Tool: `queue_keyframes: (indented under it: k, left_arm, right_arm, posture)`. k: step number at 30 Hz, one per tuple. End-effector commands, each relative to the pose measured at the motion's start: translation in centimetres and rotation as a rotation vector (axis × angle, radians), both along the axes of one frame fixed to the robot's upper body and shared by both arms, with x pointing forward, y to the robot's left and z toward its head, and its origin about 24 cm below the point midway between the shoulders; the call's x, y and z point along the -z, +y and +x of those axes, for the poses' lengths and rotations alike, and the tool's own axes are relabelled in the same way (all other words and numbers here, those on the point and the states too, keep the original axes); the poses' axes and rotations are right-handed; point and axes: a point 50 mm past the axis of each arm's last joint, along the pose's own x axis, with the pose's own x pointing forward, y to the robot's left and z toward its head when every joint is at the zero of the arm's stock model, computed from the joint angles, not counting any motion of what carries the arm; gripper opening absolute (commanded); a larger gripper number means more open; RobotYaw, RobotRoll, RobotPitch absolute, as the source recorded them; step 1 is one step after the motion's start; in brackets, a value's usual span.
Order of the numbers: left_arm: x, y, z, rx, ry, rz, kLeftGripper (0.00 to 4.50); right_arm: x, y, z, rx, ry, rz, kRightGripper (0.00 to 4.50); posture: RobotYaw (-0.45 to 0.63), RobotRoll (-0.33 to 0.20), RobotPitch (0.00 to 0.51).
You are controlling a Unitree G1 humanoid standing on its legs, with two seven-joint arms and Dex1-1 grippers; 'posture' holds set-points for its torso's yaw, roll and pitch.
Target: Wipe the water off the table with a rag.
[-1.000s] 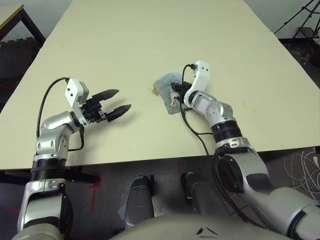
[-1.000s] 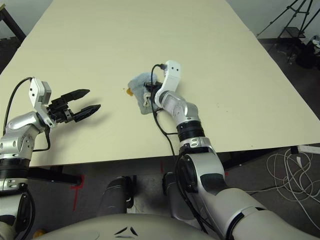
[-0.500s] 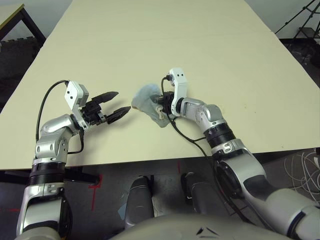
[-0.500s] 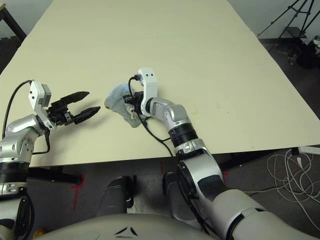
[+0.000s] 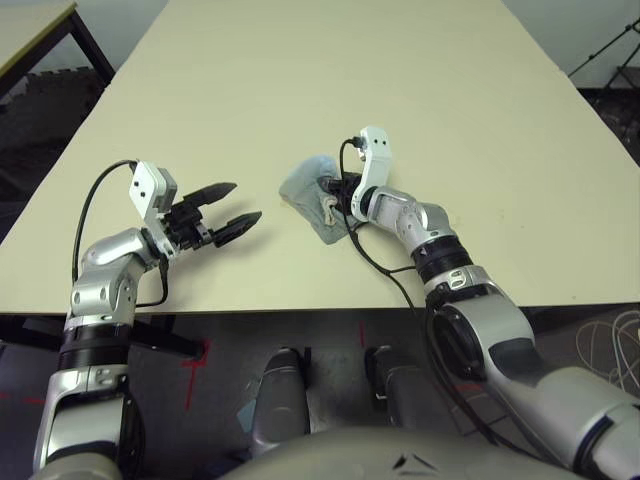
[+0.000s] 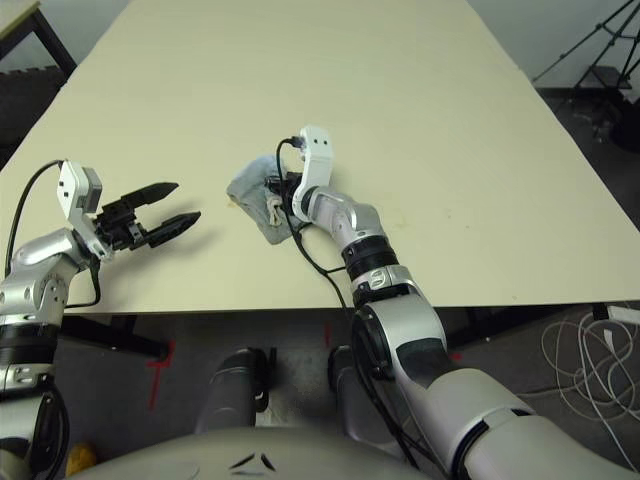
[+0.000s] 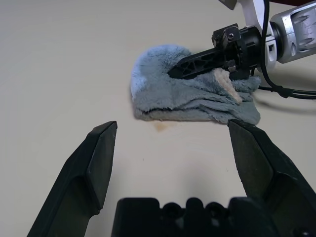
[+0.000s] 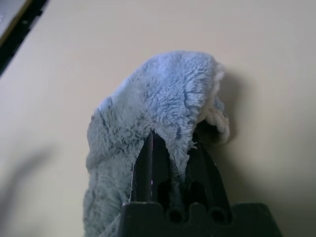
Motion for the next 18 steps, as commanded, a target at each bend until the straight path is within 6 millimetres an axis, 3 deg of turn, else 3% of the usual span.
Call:
queue_keyframes:
  k: [1,8,13,18]
  left_arm:
    - [0.2,-0.3,0.2,0.012,0.005,0.002,4.5]
    - [0.2,-0.2,0.4,0.009,0.003,0.004,4.5]
    - [0.1,0.0,0.6,-0.005,-0.002,0.004,4.5]
    - [0.0,0.2,1.0,-0.012,-0.006,0.006,4.5]
  right_arm:
    - [-0.4,-1.8,1.0,0.107,-0.011,0.014,0.01]
    - [-2.1,-3.5,2.2,0.216,-0.057,0.09,0.0]
    - [-4.8,-6.1,3.1,0.231,-0.113,0.122,0.0]
    - [-7.6,-12.0,3.3,0.257,-0.191,0.032,0.0]
  posture:
    - [-0.02,0.0,0.141]
    - [-0.02,0.0,0.145]
    - [-0.02,0.0,0.148]
    - [-0.03,0.0,0.145]
